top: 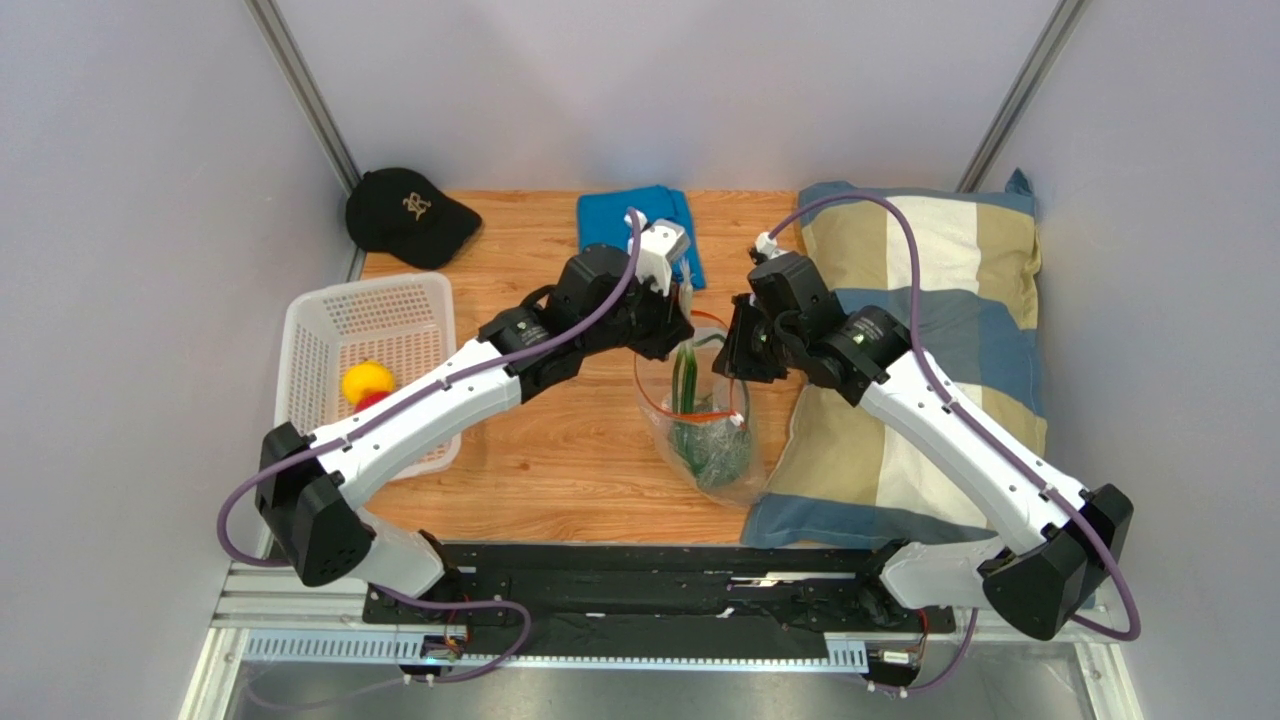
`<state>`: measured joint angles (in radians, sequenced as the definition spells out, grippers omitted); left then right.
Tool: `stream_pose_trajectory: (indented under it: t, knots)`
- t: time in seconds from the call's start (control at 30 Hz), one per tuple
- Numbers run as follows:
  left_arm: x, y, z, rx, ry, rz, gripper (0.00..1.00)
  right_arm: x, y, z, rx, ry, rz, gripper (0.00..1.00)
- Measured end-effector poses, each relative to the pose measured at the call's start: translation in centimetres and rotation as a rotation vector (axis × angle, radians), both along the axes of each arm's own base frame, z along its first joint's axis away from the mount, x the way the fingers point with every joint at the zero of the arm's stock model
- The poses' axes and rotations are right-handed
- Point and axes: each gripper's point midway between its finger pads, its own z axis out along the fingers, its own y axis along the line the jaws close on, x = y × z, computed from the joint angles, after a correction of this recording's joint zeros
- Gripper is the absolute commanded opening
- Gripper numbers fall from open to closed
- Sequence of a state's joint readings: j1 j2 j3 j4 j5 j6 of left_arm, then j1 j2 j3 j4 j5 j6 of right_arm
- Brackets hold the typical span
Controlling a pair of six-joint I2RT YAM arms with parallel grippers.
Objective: Open the zip-top bag and remove the fake food
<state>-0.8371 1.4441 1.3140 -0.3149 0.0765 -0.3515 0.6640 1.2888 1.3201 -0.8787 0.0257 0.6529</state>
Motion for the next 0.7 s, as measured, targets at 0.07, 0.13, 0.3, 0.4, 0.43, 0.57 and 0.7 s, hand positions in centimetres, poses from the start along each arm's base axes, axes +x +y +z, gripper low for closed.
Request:
stream_pose_trajectory:
  t: [0.07,0.13,0.3,0.4,0.43,0.57,0.7]
  knots:
    - [0.4,0.0,1.6,-0.015,-0.022,0.015,0.0,-0.2,0.1,-0.2,-0.003,-0.002,0.009,0.0]
    - [0.8,0.0,3.2,-0.032,-0.046,0.032,0.0,-0.6,-0.1,-0.5,-0.012,0.004,0.016,0.0]
    - [1.3,0.9,6.5,-0.051,-0.091,0.085,0.0,-0.5,-0.6,-1.0,-0.038,0.001,0.007,0.0]
    - [1.4,3.0,9.7,-0.066,-0.144,0.166,0.0,-0.6,-0.9,-1.5,-0.053,0.005,0.0,0.0]
    - [1.4,3.8,10.8,-0.077,-0.165,0.192,0.0,-0.6,-1.0,-1.6,-0.057,0.006,-0.001,0.0]
    - [0.5,9.3,17.6,-0.174,-0.287,0.347,0.0,-0.5,-1.2,-1.9,-0.07,0.005,-0.008,0.0]
    - [-1.1,15.8,24.2,-0.296,-0.41,0.506,0.0,-0.4,-1.3,-1.9,-0.073,0.003,-0.011,0.0]
